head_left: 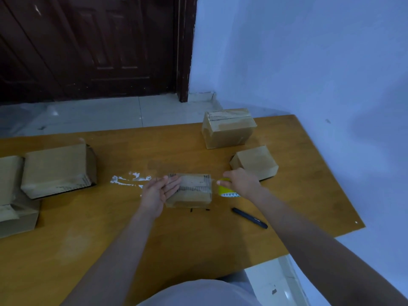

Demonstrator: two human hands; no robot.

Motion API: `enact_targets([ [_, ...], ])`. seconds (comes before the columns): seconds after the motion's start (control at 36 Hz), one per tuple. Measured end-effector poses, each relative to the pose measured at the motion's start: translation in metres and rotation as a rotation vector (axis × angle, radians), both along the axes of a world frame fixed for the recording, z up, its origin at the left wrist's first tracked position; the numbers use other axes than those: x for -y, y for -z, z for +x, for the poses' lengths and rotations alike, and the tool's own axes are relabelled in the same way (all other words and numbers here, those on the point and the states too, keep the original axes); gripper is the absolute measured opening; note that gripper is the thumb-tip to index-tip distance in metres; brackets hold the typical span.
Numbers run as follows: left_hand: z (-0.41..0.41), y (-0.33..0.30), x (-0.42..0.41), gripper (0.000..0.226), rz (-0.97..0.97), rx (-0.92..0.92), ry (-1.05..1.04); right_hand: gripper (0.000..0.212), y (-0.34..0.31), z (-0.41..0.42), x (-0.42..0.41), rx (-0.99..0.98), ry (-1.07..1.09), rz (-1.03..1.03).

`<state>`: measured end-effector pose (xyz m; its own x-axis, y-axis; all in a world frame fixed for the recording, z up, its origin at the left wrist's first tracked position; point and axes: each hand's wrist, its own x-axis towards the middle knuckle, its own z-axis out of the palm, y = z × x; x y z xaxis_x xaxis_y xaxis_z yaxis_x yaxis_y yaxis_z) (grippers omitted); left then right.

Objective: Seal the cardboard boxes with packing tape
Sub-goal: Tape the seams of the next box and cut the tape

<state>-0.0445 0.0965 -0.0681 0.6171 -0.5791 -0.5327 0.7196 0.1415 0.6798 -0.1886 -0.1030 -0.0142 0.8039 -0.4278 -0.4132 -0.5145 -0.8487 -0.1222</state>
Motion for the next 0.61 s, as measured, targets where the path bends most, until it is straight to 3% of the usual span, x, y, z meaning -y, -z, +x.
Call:
enact_targets([
  [0.25, 0.006, 0.006, -0.009, 0.017, -0.165, -0.102, 0.014, 0.048, -0.004, 0.013, 0.0, -0.009, -0.146, -0.087],
  [0.39, 0.009, 0.013, -0.012, 0.023, -0.213, -0.127, 0.03, 0.049, -0.004, 0.022, 0.001, -0.014, -0.199, -0.059],
  [0.53, 0.011, 0.013, -0.015, 0.065, -0.241, -0.14, 0.067, 0.046, 0.002, 0.026, 0.001, -0.04, -0.227, -0.066],
  [0.61, 0.012, 0.014, -0.015, 0.057, -0.244, -0.148, 0.061, 0.046, 0.004, 0.029, 0.001, -0.045, -0.235, -0.08],
])
